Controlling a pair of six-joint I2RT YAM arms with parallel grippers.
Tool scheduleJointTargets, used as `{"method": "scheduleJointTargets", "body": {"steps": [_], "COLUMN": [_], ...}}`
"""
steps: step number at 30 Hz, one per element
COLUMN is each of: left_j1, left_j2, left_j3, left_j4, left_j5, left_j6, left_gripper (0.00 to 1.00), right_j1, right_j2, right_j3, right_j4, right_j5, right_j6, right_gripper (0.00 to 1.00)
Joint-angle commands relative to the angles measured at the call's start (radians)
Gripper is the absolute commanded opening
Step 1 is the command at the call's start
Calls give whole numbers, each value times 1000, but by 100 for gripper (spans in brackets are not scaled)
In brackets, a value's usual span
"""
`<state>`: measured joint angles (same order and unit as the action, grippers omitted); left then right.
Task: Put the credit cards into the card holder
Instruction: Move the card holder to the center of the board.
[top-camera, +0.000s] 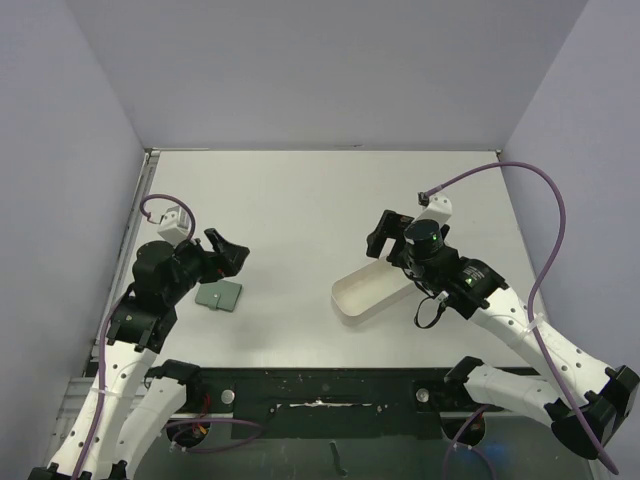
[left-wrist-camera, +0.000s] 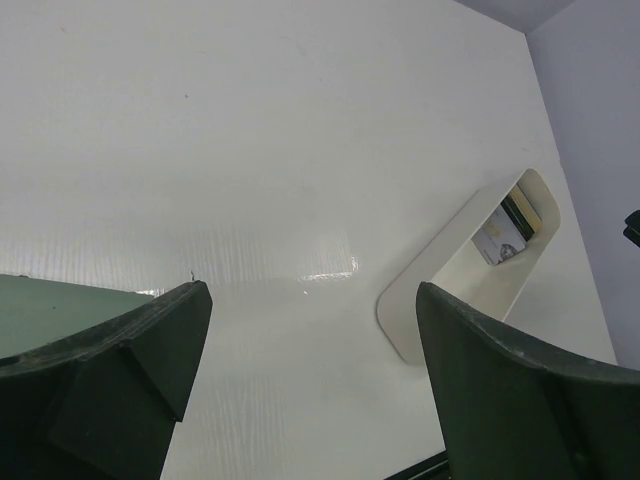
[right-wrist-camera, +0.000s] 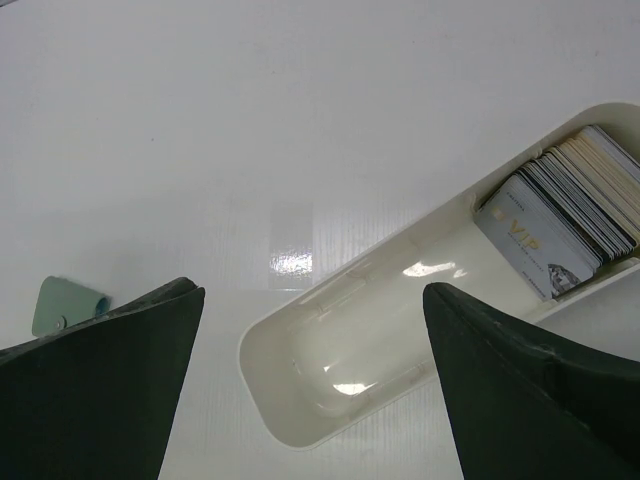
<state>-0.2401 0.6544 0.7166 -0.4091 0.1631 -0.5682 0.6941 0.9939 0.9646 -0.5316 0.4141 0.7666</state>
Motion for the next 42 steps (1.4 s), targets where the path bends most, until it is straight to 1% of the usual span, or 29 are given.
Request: {"method": "scheduleJointTargets", "body": {"steps": [1, 4, 10, 15, 20, 22, 24, 25, 27, 31, 34, 37, 39, 42], "left_j1": [6, 6, 5, 9, 41, 87, 143, 191, 237, 245, 245, 245, 245, 245], "left_j2": [-8, -5, 58, 144, 239, 287, 349, 390, 445, 503, 499, 464, 438, 420], "left_j3": [24, 17, -5, -1, 12, 12, 11, 9, 2, -26, -52, -115, -160, -211], "left_j4": [28, 27, -6, -51, -85, -113, -127, -129, -128, -90, -43, 53, 103, 144], "left_j5": [-13, -35, -152, -373, -509, -558, -559, -543, -520, -561, -580, -513, -484, -498], "left_j6": [-2, 2, -26, -162, -351, -413, -460, -480, -507, -519, -499, -452, -471, -504], "left_gripper": [83, 83, 83, 82, 75, 75, 75, 75, 75, 76, 77, 77, 77, 77], "right_j1": [-5, -6, -5, -6, -7, -7, -7, -6, -7, -7, -5, -7, -7, -8], "right_j2": [-1, -1, 2, -1, 1, 5, 1, -3, -18, -48, -77, -91, -89, -78], "right_j3": [25, 29, 29, 34, 40, 50, 54, 52, 44, 27, 5, -8, 1, 24], "right_j4": [39, 41, 55, 58, 104, 106, 107, 111, 126, 153, 179, 190, 179, 155], "right_j5": [17, 18, 14, 11, -14, -19, -22, -28, -46, -66, -73, -70, -53, -45], "right_j6": [-4, -6, -22, -35, -45, -47, -43, -43, -43, -41, -43, -52, -53, -55], "right_gripper": [97, 98, 98, 98, 98, 98, 98, 98, 98, 98, 98, 98, 98, 98]}}
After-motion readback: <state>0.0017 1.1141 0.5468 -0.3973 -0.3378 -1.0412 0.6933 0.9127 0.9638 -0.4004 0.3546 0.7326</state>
